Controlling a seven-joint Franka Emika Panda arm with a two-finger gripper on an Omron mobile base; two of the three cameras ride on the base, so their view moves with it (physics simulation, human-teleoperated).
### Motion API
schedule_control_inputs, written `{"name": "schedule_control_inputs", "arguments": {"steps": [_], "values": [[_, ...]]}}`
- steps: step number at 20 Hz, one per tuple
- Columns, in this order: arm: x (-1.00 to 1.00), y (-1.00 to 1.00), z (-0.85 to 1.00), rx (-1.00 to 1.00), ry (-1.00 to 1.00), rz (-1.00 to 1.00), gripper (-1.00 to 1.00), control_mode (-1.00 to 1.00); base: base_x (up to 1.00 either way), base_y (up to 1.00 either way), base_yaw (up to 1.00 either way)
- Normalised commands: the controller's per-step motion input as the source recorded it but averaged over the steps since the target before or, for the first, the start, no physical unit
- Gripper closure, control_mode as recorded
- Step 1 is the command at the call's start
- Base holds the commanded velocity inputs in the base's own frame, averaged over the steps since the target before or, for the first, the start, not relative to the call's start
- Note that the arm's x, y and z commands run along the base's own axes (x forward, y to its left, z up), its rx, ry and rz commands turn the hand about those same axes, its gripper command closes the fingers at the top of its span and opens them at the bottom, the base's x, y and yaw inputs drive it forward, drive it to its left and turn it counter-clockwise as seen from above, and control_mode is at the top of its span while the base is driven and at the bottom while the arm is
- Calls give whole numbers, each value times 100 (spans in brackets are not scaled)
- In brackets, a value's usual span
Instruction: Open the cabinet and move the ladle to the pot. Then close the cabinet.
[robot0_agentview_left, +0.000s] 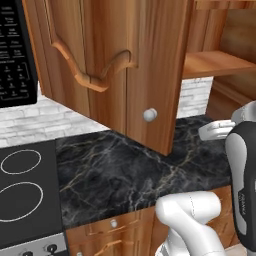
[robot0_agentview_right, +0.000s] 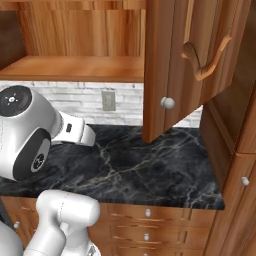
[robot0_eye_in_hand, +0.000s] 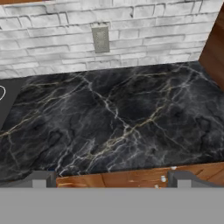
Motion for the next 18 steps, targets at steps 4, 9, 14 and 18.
{"name": "schedule_control_inputs", "arguments": {"steps": [4,9,14,18], "values": [[0,0,0,0,0,0,-100,100,26,-8,0],[0,0,0,0,0,0,-100,100,9,-9,0],[0,0,0,0,0,0,-100,100,0,-12,0],[-4,-12,-4,0,0,0,-100,-100,0,-9,0]]}}
